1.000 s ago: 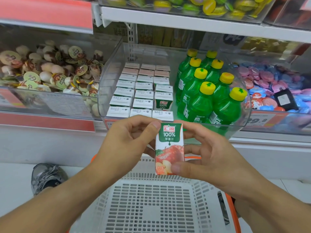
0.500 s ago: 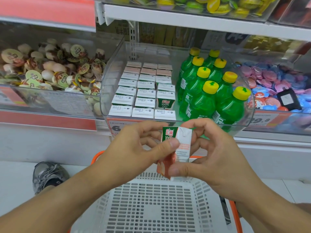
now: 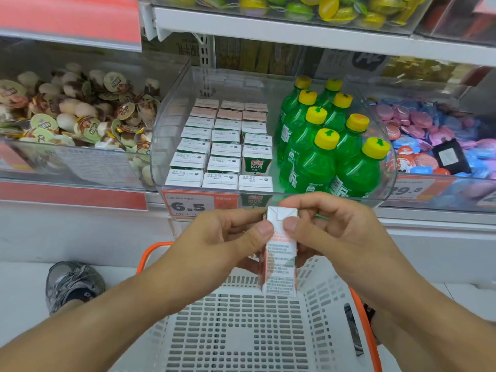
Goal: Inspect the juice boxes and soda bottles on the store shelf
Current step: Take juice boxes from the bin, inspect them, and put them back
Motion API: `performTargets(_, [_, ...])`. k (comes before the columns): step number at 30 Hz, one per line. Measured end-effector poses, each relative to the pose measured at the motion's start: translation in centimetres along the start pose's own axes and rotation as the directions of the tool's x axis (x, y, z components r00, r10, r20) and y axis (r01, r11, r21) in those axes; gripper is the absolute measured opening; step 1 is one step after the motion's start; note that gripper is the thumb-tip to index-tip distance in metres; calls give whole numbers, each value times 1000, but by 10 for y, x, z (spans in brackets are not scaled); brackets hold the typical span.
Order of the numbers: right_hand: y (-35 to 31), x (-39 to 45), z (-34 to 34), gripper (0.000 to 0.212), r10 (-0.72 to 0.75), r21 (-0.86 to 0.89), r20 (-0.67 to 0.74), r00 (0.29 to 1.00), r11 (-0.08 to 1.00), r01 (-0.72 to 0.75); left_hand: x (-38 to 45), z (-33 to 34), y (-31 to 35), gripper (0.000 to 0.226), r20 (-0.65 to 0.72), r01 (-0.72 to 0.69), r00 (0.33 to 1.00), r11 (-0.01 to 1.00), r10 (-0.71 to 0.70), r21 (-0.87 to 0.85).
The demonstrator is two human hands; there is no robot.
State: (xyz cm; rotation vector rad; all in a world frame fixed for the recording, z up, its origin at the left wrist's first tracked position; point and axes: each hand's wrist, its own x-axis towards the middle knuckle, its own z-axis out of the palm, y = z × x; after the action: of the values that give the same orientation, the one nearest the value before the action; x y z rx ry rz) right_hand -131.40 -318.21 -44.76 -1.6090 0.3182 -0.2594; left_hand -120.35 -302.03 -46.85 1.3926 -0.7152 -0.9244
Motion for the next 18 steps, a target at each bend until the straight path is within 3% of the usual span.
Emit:
performTargets(3, [3, 1, -3, 25, -36, -121, 42, 998, 992, 41, -1, 0, 1, 34, -23, -10, 1000, 1000, 10, 13])
performTargets(10, [3, 1, -6, 66, -70, -247, 204, 976, 962, 121, -2, -2, 8, 32, -102, -9, 995, 1000, 7, -16])
performTargets(15, [-5, 1, -10, 90, -39, -135, 338, 940, 987, 89, -2, -3, 10, 31, -102, 3, 995, 997, -11, -81])
performTargets(18, [-7, -1, -9, 93, -54, -106, 249, 967, 991, 83, -3, -2, 12, 31, -96, 1, 995, 998, -7, -66])
